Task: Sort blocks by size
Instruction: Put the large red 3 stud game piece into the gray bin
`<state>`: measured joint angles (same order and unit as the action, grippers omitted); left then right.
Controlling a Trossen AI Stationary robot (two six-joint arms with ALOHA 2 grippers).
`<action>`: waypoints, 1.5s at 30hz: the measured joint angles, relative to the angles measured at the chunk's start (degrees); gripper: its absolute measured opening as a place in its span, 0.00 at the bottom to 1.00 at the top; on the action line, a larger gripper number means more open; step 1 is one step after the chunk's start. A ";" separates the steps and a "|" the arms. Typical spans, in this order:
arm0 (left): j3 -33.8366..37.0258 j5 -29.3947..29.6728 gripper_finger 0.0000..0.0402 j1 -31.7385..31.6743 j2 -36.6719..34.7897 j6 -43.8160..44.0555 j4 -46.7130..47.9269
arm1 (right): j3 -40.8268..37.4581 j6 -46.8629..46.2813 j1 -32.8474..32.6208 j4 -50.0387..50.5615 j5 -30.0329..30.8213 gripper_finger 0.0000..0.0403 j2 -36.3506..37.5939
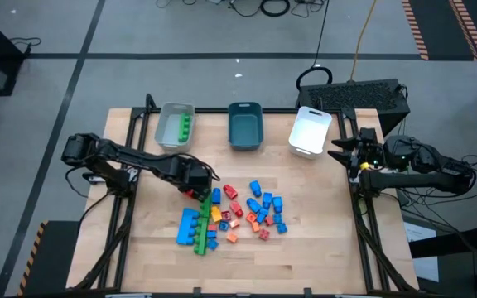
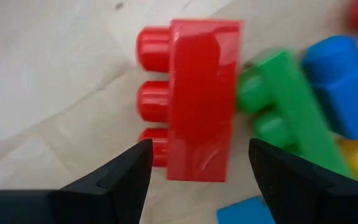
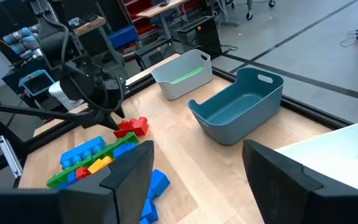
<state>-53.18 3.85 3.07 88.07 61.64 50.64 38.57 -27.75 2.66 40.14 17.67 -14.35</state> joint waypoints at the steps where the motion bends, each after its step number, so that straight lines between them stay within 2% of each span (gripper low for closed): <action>1: 0.74 -0.61 0.66 0.00 0.00 0.04 -0.28 | 0.00 -0.10 0.00 0.00 0.00 0.59 0.00; 9: 2.77 -2.11 0.66 0.06 0.00 1.01 -6.38 | 0.00 -0.10 0.00 -0.02 0.02 0.59 0.00; 24: 2.36 -1.24 0.65 -0.77 2.58 -3.49 -6.10 | 0.00 1.29 -0.02 0.00 0.02 0.59 0.00; 27: 2.40 -1.17 0.59 -0.88 2.60 -3.49 -6.01 | 0.00 1.40 -0.02 0.00 0.26 0.59 0.00; 35: 2.33 -1.36 0.34 -0.85 2.53 -3.51 -5.98 | 0.00 1.40 -0.02 0.00 0.28 0.59 0.00; 45: -3.46 -0.77 0.24 -1.04 2.35 -5.02 0.69 | 0.00 1.62 -0.02 0.00 0.28 0.59 0.00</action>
<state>-56.65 3.08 2.04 90.42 56.63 51.33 38.57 -26.13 2.64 40.14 17.96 -14.35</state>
